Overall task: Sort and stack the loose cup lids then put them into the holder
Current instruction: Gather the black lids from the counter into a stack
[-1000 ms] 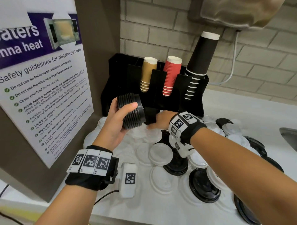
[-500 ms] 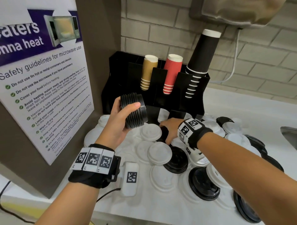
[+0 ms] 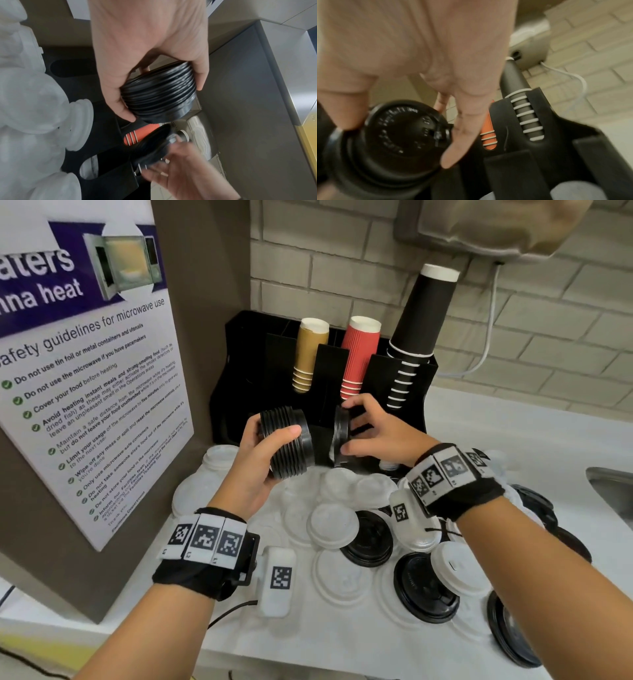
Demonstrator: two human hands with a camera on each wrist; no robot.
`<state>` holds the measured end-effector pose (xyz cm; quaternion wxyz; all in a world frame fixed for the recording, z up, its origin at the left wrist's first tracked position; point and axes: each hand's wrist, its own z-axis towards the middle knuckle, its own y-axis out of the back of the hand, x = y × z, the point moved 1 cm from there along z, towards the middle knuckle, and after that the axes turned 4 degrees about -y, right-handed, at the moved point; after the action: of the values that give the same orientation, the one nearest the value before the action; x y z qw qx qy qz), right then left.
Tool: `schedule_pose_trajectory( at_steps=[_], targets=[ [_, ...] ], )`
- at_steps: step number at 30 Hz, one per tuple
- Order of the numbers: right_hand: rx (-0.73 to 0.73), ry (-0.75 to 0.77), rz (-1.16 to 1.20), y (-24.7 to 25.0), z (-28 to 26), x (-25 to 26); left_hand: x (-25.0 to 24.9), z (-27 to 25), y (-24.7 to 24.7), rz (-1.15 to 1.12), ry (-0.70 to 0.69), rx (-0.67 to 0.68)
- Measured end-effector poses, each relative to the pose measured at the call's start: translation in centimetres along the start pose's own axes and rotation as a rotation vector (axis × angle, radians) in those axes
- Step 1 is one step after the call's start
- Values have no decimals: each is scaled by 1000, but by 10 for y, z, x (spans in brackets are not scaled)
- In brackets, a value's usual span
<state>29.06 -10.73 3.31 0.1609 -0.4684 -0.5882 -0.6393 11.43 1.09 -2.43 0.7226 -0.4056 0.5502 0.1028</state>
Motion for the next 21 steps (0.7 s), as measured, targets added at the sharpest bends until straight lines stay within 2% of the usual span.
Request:
schedule_pose_trajectory(
  at_steps=[2,4,11,16,21],
  targets=[
    [52,57,220,-5,-10,4,2,0,-3,6,8,8],
    [100,100,278,-12,-17,6,3,0,-6,14,12,21],
    [136,174,205,-16,-25,12,3,-3,-15,47,74,153],
    [64,202,186,-18,-27,13,4,-5,-21,-49,37,119],
    [58,238,151,-16,-25,15,7,-7,-24,-154,57,110]
  ],
)
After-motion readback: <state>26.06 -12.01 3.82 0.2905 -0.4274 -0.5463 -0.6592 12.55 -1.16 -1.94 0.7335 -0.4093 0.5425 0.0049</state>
